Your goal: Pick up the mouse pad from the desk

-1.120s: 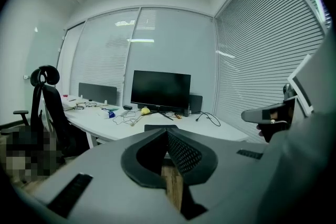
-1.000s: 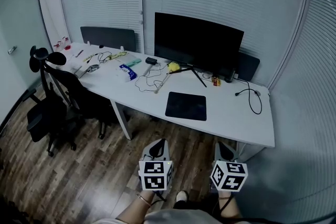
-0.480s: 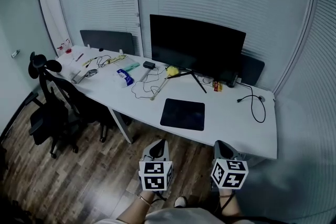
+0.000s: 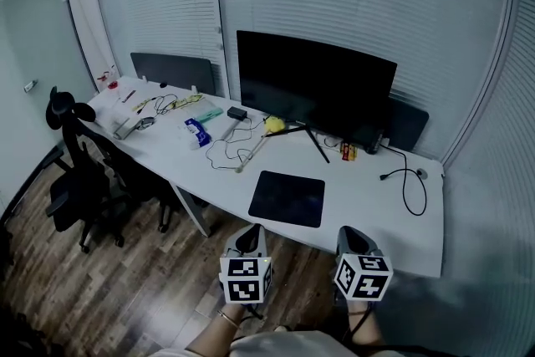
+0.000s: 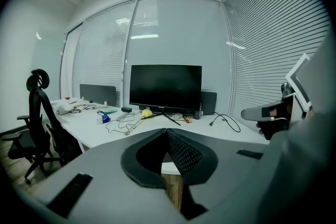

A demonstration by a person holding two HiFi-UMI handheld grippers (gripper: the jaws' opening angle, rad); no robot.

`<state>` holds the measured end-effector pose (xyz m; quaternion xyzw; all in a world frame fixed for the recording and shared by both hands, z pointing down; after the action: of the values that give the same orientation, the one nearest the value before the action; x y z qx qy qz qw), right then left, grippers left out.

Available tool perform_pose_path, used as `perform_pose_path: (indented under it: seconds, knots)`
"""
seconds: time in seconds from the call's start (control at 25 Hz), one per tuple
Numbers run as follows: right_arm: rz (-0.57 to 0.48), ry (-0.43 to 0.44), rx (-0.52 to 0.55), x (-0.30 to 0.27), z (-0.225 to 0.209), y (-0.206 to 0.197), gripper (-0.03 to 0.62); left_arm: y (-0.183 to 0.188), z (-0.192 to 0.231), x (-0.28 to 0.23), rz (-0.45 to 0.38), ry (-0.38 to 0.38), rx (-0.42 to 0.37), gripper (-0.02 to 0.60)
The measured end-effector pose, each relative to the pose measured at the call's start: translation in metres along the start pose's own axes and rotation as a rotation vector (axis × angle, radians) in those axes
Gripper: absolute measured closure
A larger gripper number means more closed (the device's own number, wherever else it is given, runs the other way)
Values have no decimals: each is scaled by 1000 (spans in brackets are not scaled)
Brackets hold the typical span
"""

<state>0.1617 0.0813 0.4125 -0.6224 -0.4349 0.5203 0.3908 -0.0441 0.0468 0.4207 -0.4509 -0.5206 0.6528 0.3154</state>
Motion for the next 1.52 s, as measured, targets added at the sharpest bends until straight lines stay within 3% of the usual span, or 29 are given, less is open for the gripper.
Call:
perform_pose_path:
  seconds: [0.76,1.52]
  knots:
    - [71,-1,-22,-55,-28,-11,560,-13,12,-57,49,19,31,565]
    - [10,-77,-9,-166,-45,53,560,44,51,-183,-4,-41,31,565]
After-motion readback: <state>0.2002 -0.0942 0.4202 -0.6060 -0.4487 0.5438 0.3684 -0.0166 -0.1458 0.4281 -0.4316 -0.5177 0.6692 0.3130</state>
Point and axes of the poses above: the fingertips, and each gripper's own axes: x backward along the fingers, z to its left, y out of its top, the point moved 1 cm from there along x, backward along the fingers, and after that the axes turned 5 degrees about -z, right-handed, at the moved point
